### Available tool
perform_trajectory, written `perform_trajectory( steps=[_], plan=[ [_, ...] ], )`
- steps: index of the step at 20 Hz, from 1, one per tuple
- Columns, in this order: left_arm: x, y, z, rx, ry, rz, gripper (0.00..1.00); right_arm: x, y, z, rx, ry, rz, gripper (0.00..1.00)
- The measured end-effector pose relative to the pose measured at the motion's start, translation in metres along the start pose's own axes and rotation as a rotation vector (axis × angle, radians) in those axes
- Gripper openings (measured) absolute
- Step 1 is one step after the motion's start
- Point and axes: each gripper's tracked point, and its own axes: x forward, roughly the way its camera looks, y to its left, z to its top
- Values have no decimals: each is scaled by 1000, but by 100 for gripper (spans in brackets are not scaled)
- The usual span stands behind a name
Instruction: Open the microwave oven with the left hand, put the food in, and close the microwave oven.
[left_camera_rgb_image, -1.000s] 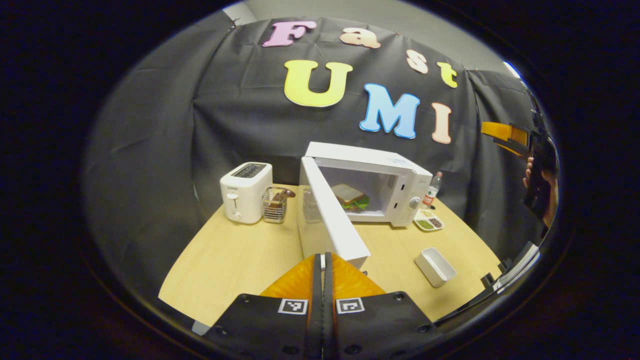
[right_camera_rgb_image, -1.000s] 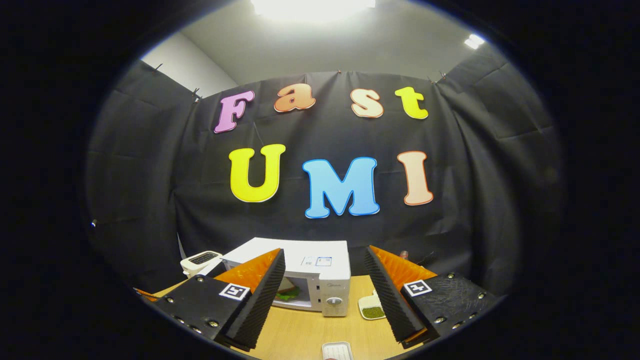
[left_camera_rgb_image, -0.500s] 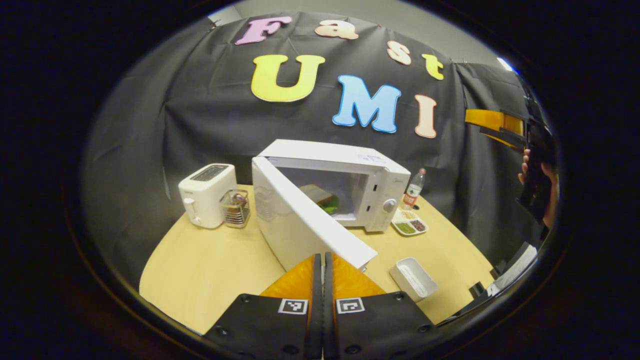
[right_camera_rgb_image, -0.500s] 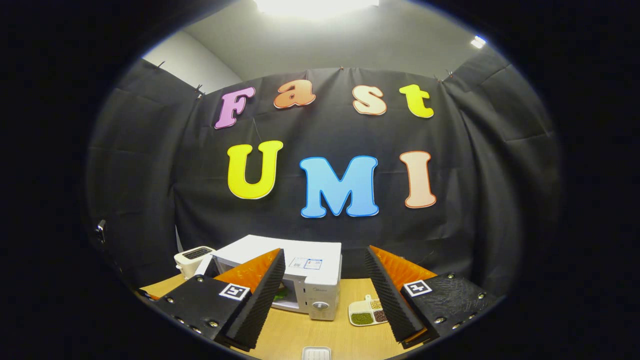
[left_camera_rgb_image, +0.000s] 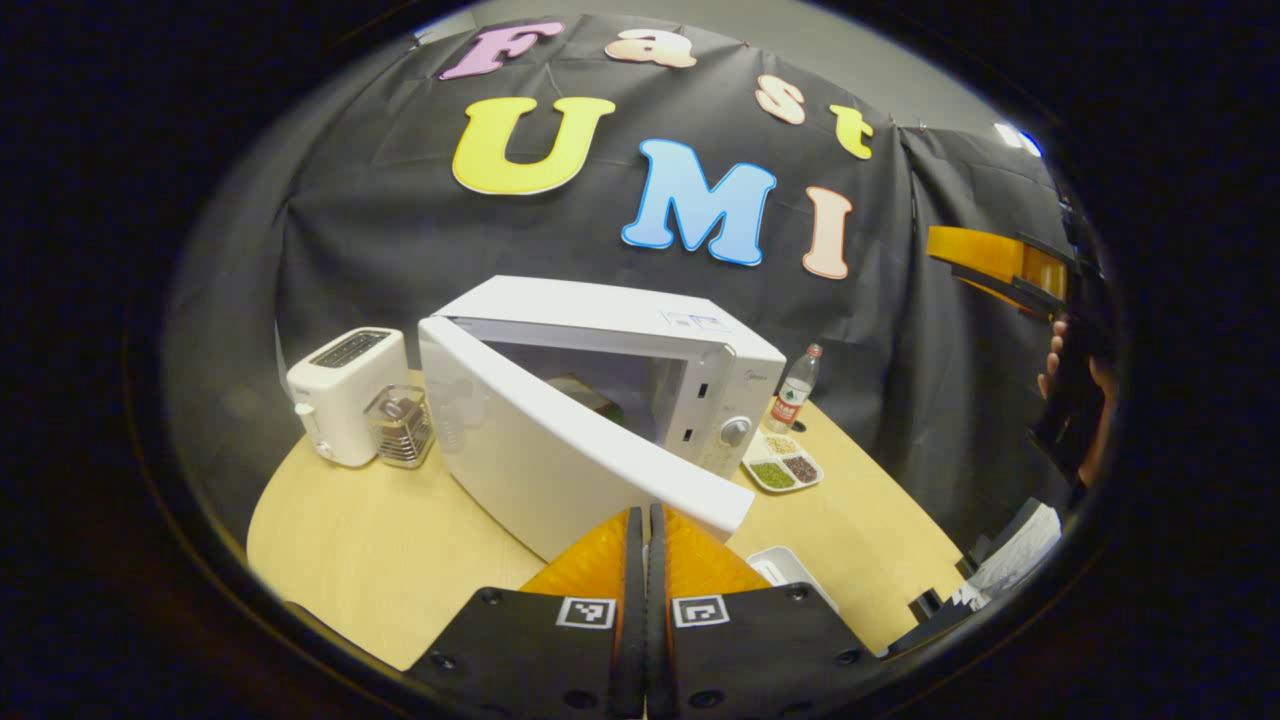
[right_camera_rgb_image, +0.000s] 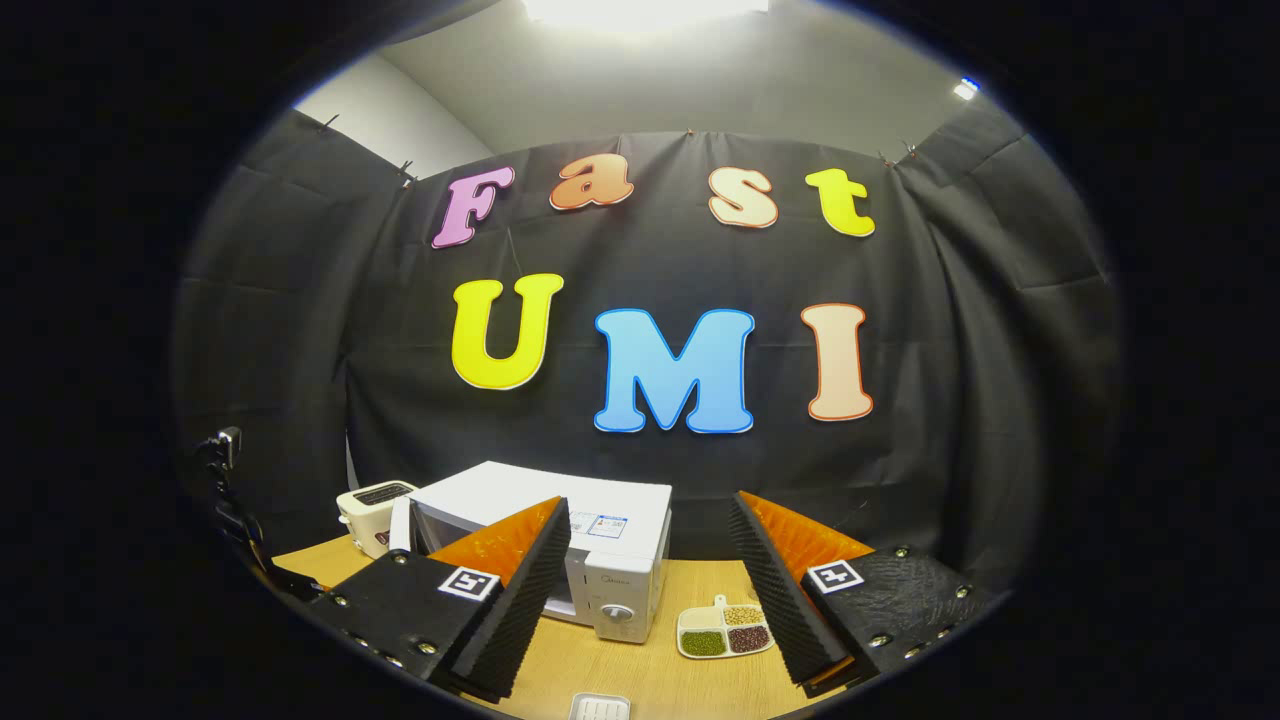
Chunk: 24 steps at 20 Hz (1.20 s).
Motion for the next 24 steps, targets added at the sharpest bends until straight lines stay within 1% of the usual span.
perform_trajectory(
  steps=[5,13,18,21,24],
  plan=[
    [39,-14,13,2,-1,-32,7,-3,-10,-16,9,38,-11,96],
    [96,-36,43,39,-20,-79,7,-8,-49,-28,12,65,-80,96],
    [125,-38,52,27,-21,-69,7,-9,-74,-34,30,80,-130,96],
    [138,-38,55,30,-17,-50,7,-8,-83,-39,36,91,-142,96],
    [151,-41,61,36,-17,-49,7,-8,-92,-40,41,90,-152,96]
  ],
)
